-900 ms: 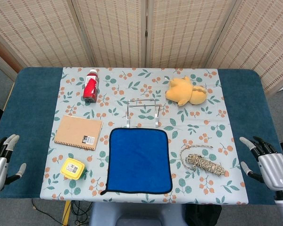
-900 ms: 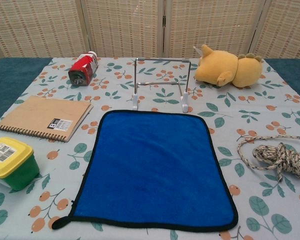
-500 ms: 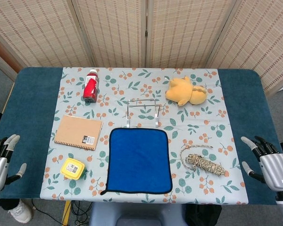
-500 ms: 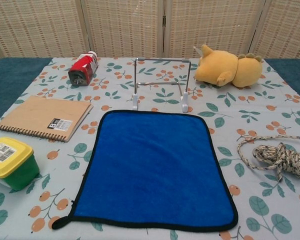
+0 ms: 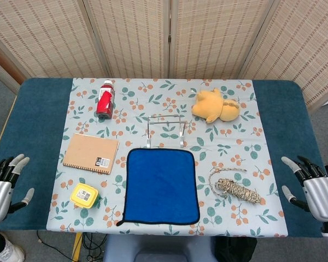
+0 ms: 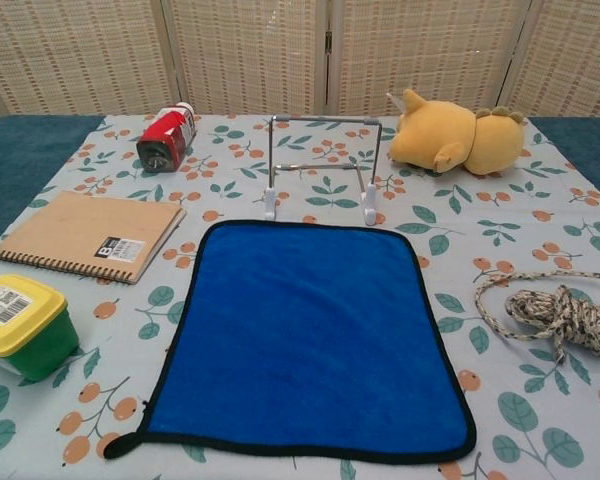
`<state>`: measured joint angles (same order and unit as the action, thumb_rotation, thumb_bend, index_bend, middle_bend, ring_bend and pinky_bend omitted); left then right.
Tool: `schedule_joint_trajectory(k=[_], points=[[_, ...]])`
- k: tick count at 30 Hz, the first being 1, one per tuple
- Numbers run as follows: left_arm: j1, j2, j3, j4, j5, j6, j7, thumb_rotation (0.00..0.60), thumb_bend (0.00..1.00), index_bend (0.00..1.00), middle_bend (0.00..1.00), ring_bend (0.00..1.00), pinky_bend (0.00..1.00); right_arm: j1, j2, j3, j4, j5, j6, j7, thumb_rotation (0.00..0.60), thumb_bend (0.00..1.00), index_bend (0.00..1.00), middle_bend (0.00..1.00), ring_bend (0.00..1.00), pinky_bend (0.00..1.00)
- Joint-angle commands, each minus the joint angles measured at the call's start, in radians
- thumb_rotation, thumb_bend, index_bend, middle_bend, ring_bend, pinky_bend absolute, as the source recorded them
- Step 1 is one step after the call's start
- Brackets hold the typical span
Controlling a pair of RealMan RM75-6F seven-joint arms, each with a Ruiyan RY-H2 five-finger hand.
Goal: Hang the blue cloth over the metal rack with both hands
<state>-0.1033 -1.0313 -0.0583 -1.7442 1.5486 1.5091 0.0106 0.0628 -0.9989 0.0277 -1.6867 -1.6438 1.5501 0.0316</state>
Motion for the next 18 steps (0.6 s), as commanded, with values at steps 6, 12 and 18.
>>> schedule_joint_trajectory(k=[6,12,18], points=[[-0.035,-0.009,0.023,0.065,0.131,0.014,-0.08,0.6,0.35,0.19,0.22,0.29,0.36,0.008,0.007,-0.005,-0.004,-0.025,-0.002,0.01,0.6,0.33,0.15,0.34,0.28,0.36],[-0.081,-0.007,0.054,0.104,0.243,-0.007,-0.121,0.6,0.35,0.26,0.42,0.49,0.64,0.028,0.009,-0.022,-0.017,-0.065,-0.032,0.008,0.6,0.33,0.15,0.42,0.41,0.51],[-0.135,0.007,0.086,0.082,0.319,-0.069,-0.112,0.6,0.35,0.29,0.6,0.6,0.83,0.05,0.013,-0.039,-0.031,-0.104,-0.062,0.003,0.6,0.33,0.18,0.56,0.57,0.7]])
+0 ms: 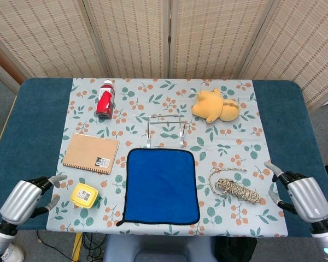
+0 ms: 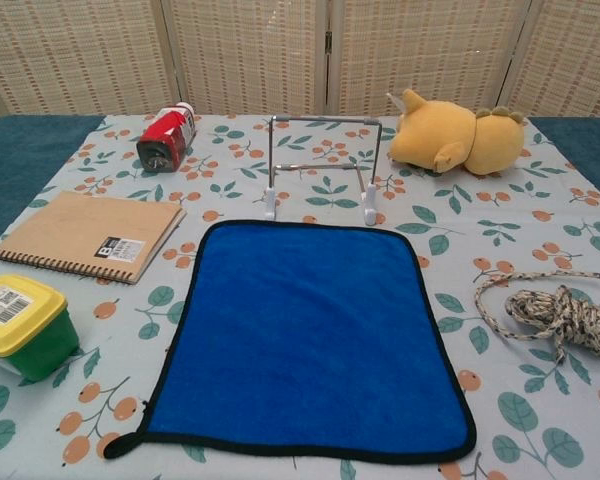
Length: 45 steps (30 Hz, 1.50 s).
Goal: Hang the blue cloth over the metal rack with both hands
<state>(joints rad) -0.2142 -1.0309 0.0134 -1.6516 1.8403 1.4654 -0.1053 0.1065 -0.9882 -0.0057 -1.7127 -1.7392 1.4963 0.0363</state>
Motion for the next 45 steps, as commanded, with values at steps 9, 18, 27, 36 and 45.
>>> schedule_joint_trajectory(k=[9,18,27,36,45], points=[[-0.106,-0.017,0.049,-0.043,0.123,-0.119,0.035,0.6,0.35,0.3,0.74,0.71,0.9,0.047,0.002,-0.034,-0.018,-0.071,-0.067,-0.013,0.6,0.33,0.25,0.71,0.73,0.81],[-0.191,-0.073,0.07,-0.099,0.115,-0.301,0.113,0.6,0.34,0.3,0.92,0.86,0.97,0.129,-0.022,-0.071,-0.033,-0.162,-0.191,-0.047,0.6,0.33,0.29,0.87,0.89,0.99],[-0.224,-0.159,0.081,-0.092,0.074,-0.391,0.206,0.6,0.34,0.32,0.99,0.93,1.0,0.202,-0.083,-0.098,-0.031,-0.176,-0.331,-0.092,0.6,0.27,0.31,0.92,0.94,1.0],[-0.252,-0.22,0.094,-0.059,0.022,-0.458,0.255,0.6,0.34,0.32,1.0,0.94,1.0,0.254,-0.158,-0.099,-0.007,-0.139,-0.421,-0.12,0.6,0.23,0.31,0.93,0.94,1.0],[-0.275,-0.3,0.103,0.002,0.003,-0.481,0.273,0.6,0.34,0.32,1.0,0.94,1.0,0.296,-0.222,-0.092,0.019,-0.095,-0.484,-0.159,0.6,0.23,0.31,0.93,0.94,1.0]])
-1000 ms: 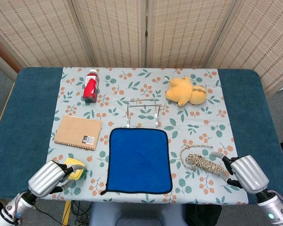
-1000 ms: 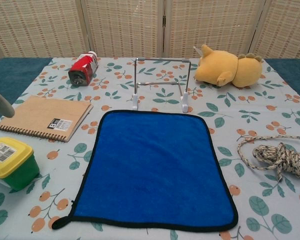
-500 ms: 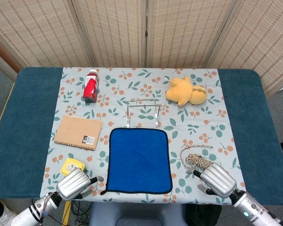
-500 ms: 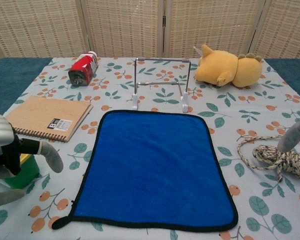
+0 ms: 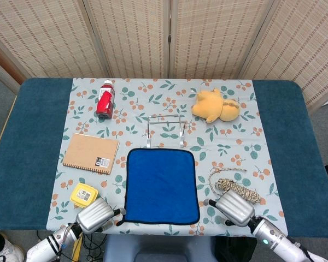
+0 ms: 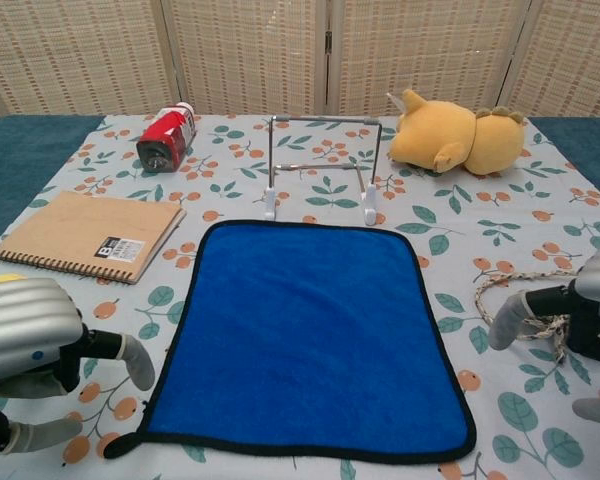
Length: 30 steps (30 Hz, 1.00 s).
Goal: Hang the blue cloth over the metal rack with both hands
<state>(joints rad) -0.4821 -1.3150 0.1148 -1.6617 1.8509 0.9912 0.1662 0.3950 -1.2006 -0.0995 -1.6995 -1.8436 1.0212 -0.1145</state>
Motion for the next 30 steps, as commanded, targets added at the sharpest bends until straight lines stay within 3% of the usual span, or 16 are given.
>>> schedule_joint_trajectory(k=[1,16,30], points=[[-0.011,-0.024,0.001,0.018,-0.01,-0.008,0.002,0.6,0.34,0.32,1.0,0.94,1.0,0.01,-0.015,0.002,0.007,0.014,-0.013,-0.013,0.6,0.23,0.31,0.93,0.94,1.0],[-0.039,-0.142,0.014,0.137,-0.002,0.028,-0.014,0.6,0.34,0.32,1.0,0.94,1.0,0.038,-0.095,-0.003,0.033,0.068,-0.044,-0.078,0.6,0.22,0.31,0.93,0.95,1.0],[-0.06,-0.179,0.035,0.176,-0.008,0.03,0.004,0.6,0.34,0.32,1.0,0.95,1.0,0.044,-0.108,-0.026,0.044,0.085,-0.027,-0.074,0.6,0.21,0.31,0.93,0.95,1.0]])
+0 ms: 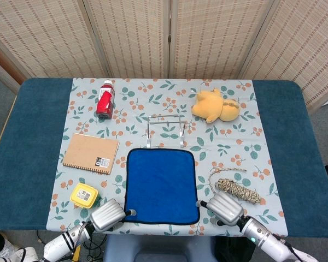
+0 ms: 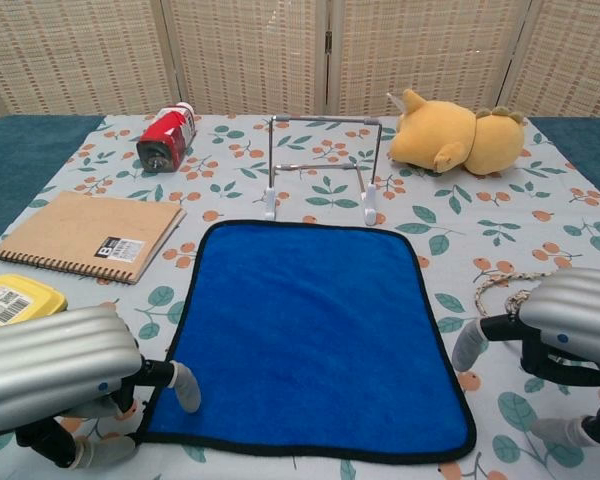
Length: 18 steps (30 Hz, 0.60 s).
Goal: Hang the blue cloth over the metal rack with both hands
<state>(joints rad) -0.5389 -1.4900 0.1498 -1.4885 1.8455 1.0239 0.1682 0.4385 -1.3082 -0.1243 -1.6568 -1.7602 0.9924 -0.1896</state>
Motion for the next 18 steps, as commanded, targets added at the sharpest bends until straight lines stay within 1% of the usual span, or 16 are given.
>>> schedule_joint_trajectory(k=[1,13,18], points=[[-0.005,-0.007,0.0,0.005,-0.004,-0.004,0.004,0.6,0.34,0.32,1.0,0.95,1.0,0.0,-0.001,-0.003,0.002,0.002,0.003,0.002,0.6,0.21,0.31,0.93,0.95,1.0],[-0.012,-0.058,-0.01,0.056,-0.022,0.021,0.009,0.6,0.34,0.37,1.0,0.95,1.0,0.004,-0.013,-0.01,0.013,0.012,0.02,0.015,0.6,0.21,0.31,0.93,0.95,1.0],[-0.013,-0.075,-0.012,0.076,-0.024,0.041,-0.003,0.6,0.34,0.4,1.0,0.95,1.0,0.006,-0.02,-0.012,0.021,0.016,0.026,0.02,0.6,0.21,0.31,0.93,0.95,1.0]])
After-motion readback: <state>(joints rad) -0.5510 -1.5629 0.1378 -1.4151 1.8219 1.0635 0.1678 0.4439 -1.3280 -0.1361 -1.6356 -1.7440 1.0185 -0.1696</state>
